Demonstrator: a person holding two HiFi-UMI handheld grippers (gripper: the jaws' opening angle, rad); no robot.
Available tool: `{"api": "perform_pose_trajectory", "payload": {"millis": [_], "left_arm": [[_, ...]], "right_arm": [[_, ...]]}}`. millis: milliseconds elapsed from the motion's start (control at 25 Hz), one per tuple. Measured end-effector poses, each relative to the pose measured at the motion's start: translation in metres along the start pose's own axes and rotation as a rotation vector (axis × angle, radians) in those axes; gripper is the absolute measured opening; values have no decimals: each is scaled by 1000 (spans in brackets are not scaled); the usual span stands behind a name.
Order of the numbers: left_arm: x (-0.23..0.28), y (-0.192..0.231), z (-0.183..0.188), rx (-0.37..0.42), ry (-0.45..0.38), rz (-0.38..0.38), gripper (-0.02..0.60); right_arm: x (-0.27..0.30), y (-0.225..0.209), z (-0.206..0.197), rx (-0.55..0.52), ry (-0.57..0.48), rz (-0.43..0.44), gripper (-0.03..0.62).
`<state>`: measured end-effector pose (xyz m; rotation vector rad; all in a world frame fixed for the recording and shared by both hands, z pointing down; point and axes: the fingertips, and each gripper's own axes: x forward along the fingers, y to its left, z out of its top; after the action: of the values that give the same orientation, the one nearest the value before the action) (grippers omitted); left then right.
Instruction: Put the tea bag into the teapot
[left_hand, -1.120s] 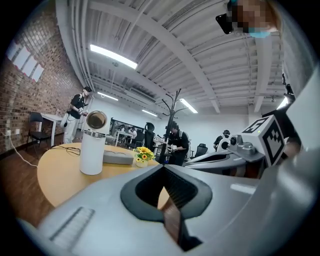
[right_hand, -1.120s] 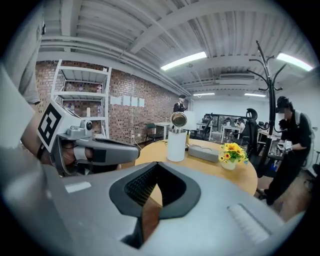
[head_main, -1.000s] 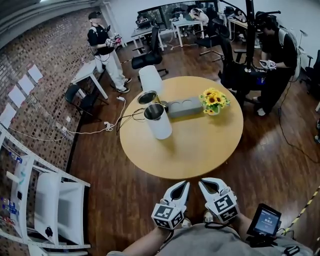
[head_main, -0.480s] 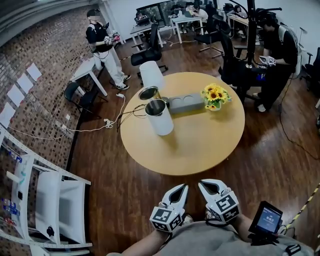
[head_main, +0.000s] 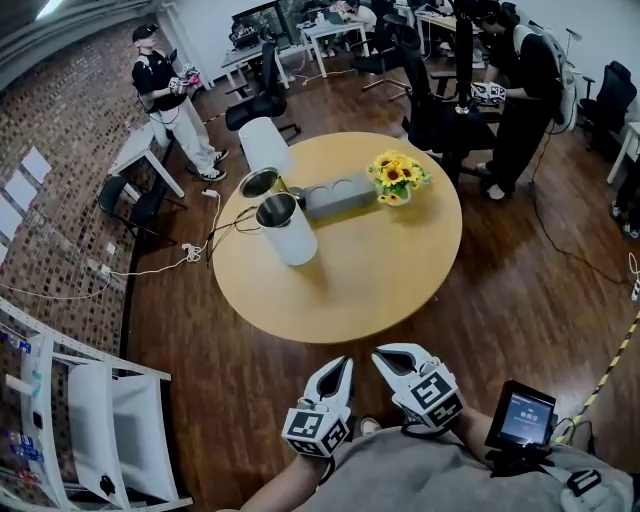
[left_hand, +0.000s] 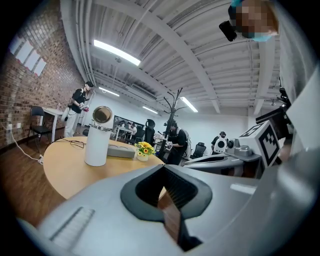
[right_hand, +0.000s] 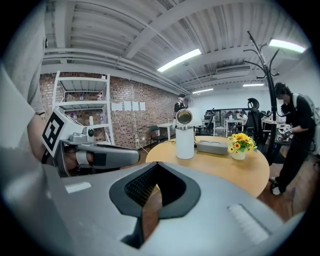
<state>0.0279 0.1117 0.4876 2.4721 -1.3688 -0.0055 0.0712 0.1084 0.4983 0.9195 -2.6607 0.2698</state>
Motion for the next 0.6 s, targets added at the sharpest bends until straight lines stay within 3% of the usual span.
{"api": "perform_pose_trajectory", "payload": {"millis": [600], "left_arm": [[18,-1,-7,-4,-4,-15,2]], "right_arm": [[2,-13,-11,19,1,1,6]]}}
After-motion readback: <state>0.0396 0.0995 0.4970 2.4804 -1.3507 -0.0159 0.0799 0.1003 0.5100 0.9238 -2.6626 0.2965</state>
